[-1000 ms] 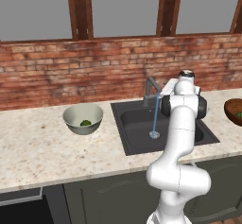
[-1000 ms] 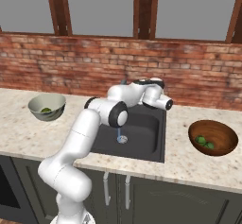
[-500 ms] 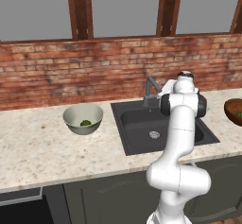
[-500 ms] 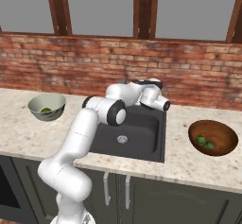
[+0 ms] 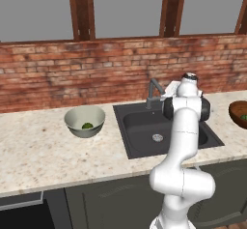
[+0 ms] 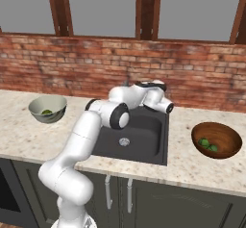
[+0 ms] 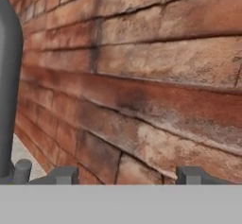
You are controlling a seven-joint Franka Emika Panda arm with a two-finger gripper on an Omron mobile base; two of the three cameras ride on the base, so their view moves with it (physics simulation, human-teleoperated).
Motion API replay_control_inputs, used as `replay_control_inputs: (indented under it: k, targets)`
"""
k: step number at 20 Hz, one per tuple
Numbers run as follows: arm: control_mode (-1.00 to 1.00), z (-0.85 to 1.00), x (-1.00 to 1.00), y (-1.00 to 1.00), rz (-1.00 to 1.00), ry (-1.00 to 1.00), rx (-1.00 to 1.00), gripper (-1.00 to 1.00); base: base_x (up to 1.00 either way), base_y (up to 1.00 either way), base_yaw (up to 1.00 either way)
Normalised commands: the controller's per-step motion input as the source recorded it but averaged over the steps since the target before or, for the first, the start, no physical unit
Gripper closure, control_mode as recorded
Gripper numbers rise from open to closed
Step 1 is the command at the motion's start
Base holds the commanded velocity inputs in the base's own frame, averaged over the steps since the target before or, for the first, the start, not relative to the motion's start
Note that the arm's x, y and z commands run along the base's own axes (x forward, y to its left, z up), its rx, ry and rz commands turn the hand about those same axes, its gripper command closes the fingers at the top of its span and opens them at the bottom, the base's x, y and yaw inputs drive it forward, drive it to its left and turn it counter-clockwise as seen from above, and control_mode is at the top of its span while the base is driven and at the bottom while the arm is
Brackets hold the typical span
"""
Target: Pick the avocados from the sink and place them in one bowl. Place the lime in the other bowl. Then turn off the sink faucet.
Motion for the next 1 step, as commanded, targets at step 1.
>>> replay_control_inputs:
  k: [1]
  targets:
    - [-1.00,0.37,0.06,0.60,0.00,-0.01,0.03,-1.00,0.00,0.00,0.00]
